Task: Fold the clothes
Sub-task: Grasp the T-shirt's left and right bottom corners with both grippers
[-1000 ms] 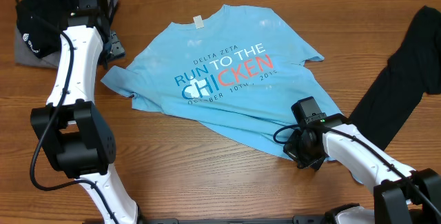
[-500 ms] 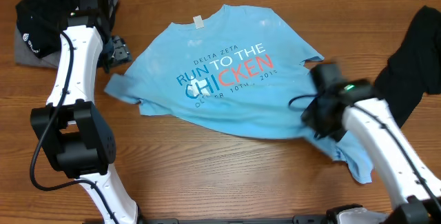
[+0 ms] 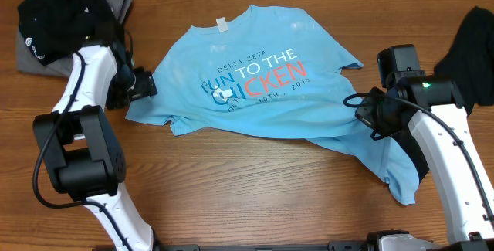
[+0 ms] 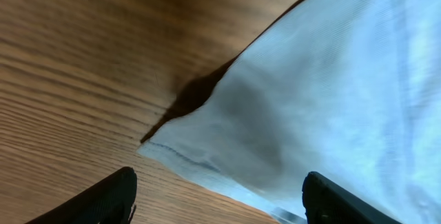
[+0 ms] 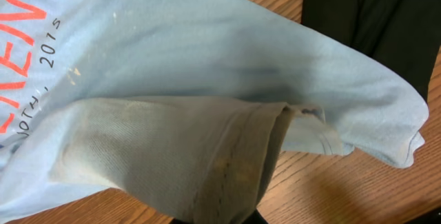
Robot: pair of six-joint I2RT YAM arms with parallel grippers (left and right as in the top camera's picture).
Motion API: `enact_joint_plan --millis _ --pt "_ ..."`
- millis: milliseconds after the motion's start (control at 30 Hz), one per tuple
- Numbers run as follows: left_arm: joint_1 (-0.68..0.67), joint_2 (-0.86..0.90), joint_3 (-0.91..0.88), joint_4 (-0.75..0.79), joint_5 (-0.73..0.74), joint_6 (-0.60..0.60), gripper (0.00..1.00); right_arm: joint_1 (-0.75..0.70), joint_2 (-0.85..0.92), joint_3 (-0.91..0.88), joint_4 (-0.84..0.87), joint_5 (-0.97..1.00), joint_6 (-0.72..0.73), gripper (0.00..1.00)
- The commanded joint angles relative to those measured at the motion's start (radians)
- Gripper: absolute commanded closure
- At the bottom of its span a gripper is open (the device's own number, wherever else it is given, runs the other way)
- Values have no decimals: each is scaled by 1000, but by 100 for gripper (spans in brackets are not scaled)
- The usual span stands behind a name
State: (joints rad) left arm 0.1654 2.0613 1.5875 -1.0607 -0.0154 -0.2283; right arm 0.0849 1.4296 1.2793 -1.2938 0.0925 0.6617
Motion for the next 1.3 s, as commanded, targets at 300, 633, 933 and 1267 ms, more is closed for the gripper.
enact_joint_plan --millis 300,633,933,1267 --pt "101 -4 -88 88 84 122 28 -1 -14 16 14 -1 -12 96" --pt "96 -2 -161 180 166 185 24 -1 -14 16 24 -5 -12 96" --pt "96 8 -198 203 166 185 36 -1 -14 16 24 -19 -12 96" --pt "97 58 -209 213 166 184 94 -1 -14 16 28 -27 -11 96"
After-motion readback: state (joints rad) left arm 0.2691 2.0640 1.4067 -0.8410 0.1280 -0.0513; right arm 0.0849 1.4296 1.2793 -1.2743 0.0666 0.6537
